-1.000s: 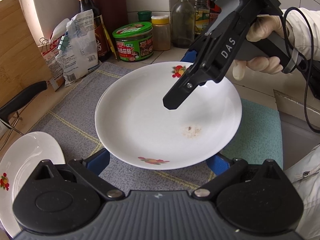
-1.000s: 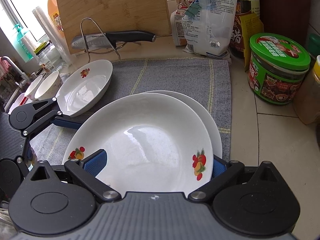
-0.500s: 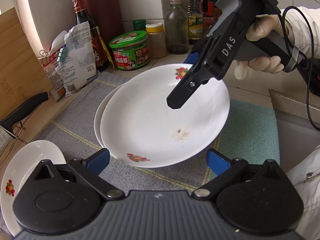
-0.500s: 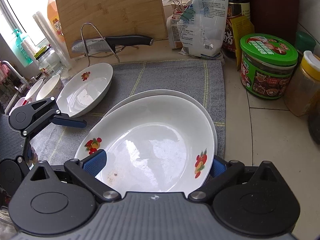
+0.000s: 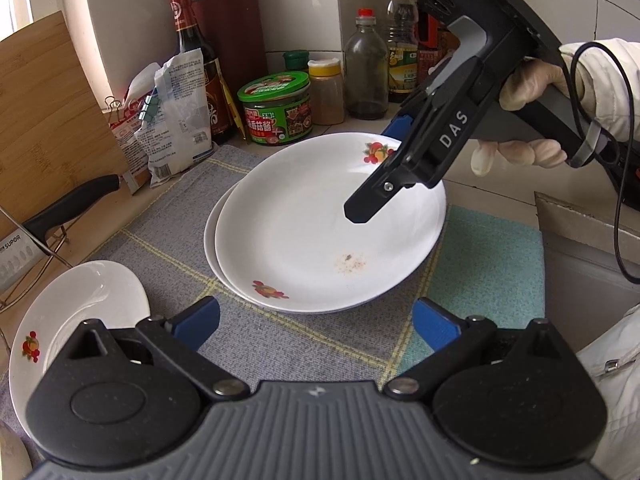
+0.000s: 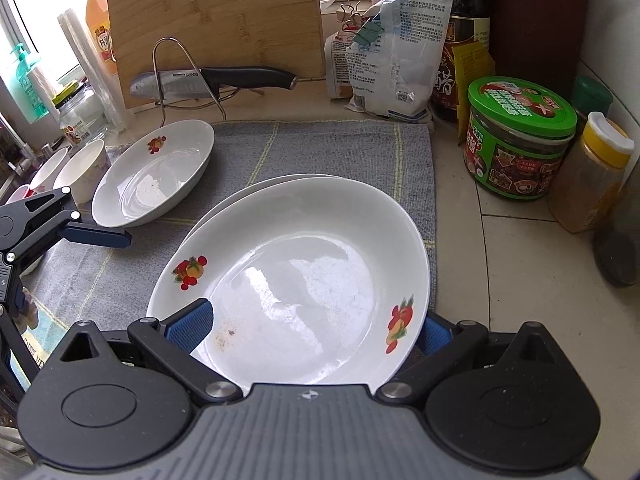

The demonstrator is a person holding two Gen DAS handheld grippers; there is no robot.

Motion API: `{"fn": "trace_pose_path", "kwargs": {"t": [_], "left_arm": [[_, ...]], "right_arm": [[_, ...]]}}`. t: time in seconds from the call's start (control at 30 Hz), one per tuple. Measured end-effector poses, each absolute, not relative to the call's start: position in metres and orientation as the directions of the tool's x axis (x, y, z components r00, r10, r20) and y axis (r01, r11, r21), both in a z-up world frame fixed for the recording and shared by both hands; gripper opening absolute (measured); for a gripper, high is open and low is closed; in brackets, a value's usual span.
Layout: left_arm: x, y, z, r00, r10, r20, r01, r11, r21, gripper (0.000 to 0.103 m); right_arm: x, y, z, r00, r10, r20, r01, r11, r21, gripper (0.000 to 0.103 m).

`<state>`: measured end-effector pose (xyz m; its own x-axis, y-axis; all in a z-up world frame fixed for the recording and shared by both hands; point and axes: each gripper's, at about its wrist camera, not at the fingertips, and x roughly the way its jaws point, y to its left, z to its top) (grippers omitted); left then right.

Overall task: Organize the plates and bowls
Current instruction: 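Lower the held plate onto another white plate with the right tool, then move both tools toward the white decal plate beside the knife rack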

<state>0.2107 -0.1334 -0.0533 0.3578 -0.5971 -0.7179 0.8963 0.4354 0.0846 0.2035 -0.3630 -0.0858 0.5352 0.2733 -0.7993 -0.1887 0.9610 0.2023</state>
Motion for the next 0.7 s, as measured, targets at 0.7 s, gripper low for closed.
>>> {"fn": "trace_pose_path", "kwargs": {"t": [0.7], "left_arm": [[0.211, -0.087, -0.049, 0.454, -0.579, -0.678, 0.782, 0.623, -0.009, 0.102]], "right_arm": [[0.172, -0.34, -0.073, 0.614, 0.149, -0.775, -0.134, 0.987, 0.084, 0.103]]}}
